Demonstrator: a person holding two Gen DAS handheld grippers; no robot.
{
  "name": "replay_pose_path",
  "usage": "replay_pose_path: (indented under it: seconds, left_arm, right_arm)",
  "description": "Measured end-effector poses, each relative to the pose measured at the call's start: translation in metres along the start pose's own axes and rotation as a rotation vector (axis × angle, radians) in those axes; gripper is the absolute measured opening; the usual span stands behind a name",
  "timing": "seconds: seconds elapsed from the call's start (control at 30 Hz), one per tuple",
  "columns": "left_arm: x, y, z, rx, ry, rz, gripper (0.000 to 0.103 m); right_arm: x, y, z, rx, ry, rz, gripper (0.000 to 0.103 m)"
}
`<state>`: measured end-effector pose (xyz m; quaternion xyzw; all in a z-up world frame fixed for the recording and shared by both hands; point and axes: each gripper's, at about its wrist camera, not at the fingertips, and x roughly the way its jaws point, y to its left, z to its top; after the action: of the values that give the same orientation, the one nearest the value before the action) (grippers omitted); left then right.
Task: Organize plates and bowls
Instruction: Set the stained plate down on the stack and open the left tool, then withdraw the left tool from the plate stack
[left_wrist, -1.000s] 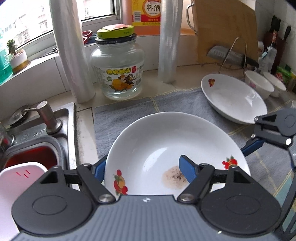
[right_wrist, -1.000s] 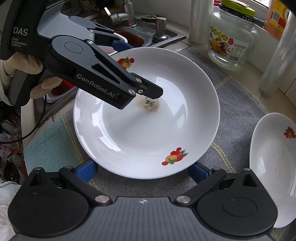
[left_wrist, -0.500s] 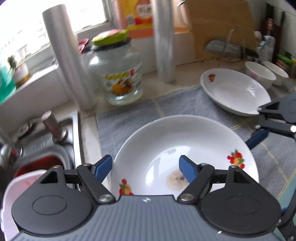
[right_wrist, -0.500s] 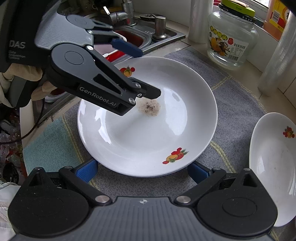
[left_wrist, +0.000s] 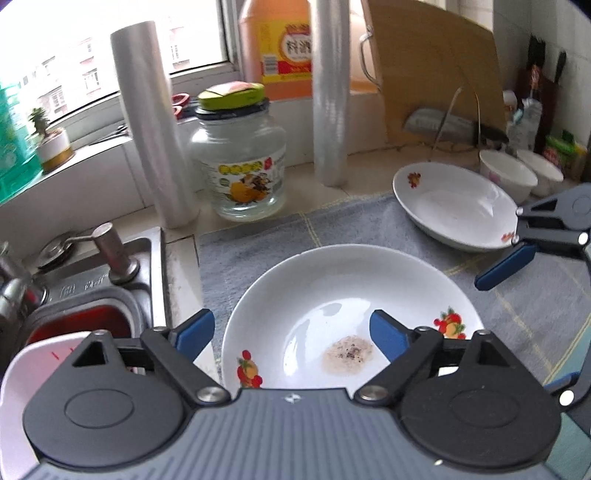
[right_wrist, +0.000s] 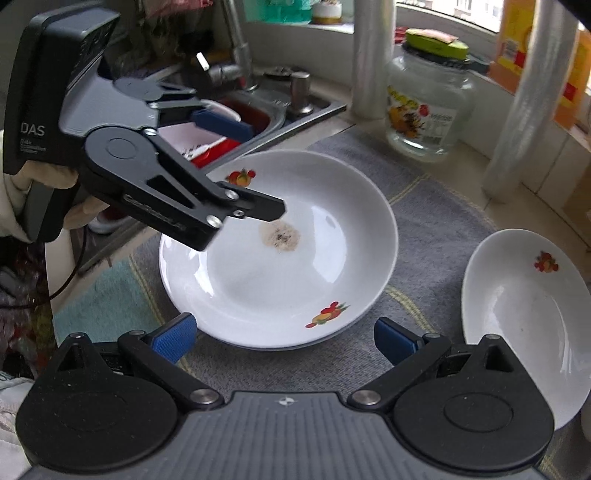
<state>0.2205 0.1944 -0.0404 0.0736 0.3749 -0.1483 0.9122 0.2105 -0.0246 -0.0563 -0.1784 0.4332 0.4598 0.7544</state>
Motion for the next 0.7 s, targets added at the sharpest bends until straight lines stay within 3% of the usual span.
replay_pose_path:
  seconds: [0.47,0.7]
  left_arm:
    - [-0.034,-0.007,-0.013,-0.119,-0.043,-0.006,0.095]
    - [-0.043,-0.025,-0.016,-0.170,-0.065,0.004,0.095]
  right_arm:
    - [-0.017,0.017,-0.027,0.029,-0.101,-0.234,0.103]
    - [-0.030,0.015,-0.045,0.083,-0.113,-0.306,0.103]
